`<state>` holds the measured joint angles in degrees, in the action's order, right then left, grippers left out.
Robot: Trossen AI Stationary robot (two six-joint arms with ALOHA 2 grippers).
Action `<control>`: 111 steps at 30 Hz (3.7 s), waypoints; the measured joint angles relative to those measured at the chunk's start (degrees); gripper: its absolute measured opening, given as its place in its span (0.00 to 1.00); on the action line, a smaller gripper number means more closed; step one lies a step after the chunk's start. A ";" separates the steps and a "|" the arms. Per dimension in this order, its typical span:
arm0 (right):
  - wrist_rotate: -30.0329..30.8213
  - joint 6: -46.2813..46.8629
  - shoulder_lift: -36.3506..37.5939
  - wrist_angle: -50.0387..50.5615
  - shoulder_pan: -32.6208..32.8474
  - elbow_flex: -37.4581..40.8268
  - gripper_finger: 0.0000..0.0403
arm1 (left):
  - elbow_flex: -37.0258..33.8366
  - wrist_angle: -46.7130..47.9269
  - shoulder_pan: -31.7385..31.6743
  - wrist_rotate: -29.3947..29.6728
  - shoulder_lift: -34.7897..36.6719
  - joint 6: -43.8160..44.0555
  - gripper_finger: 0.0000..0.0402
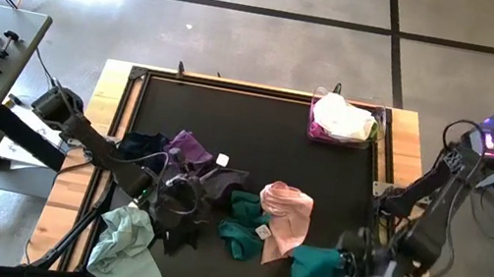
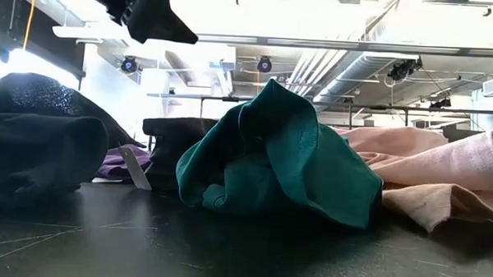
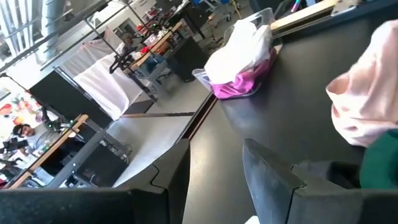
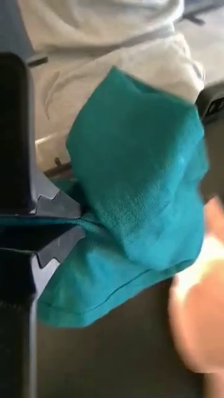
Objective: Sort towels by color in basket
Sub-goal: Put the top dark green towel into the bottom transparent bin
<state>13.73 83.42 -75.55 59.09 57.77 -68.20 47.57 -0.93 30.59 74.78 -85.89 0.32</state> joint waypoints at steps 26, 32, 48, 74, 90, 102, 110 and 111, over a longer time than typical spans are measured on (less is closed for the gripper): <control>-18.56 19.38 -8.17 -14.53 3.76 3.77 0.29 | 0.00 -6.62 -2.45 -5.41 -0.02 -3.74 0.33; -4.96 17.51 -7.28 4.78 1.64 3.74 0.25 | 0.00 -10.17 -2.83 -6.77 -0.04 -6.95 0.33; -7.97 1.21 -7.33 -1.36 -5.70 3.76 0.09 | 0.00 -11.00 -3.59 -8.47 -0.04 -8.07 0.33; -17.88 22.69 -15.19 8.99 3.87 -1.04 0.00 | 0.00 -10.52 -3.61 -8.46 -0.04 -8.02 0.33; 2.85 15.16 -15.19 14.85 2.20 -1.05 0.00 | 0.00 -10.54 -3.63 -11.31 -0.04 -7.00 0.33; 1.98 6.06 -15.21 0.08 2.28 -1.03 0.00 | 0.00 -10.54 -3.63 -11.70 -0.04 -6.89 0.33; -1.30 6.06 -15.21 -4.16 2.24 5.74 0.00 | 0.00 -10.40 -3.63 -11.69 -0.04 -6.95 0.33; -1.32 6.06 -15.21 -5.85 2.24 7.15 0.00 | 0.00 -10.38 -3.63 -11.69 -0.04 -6.93 0.33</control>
<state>12.40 89.47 -90.76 53.24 60.01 -61.05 47.57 -11.31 26.96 63.09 -85.93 -6.61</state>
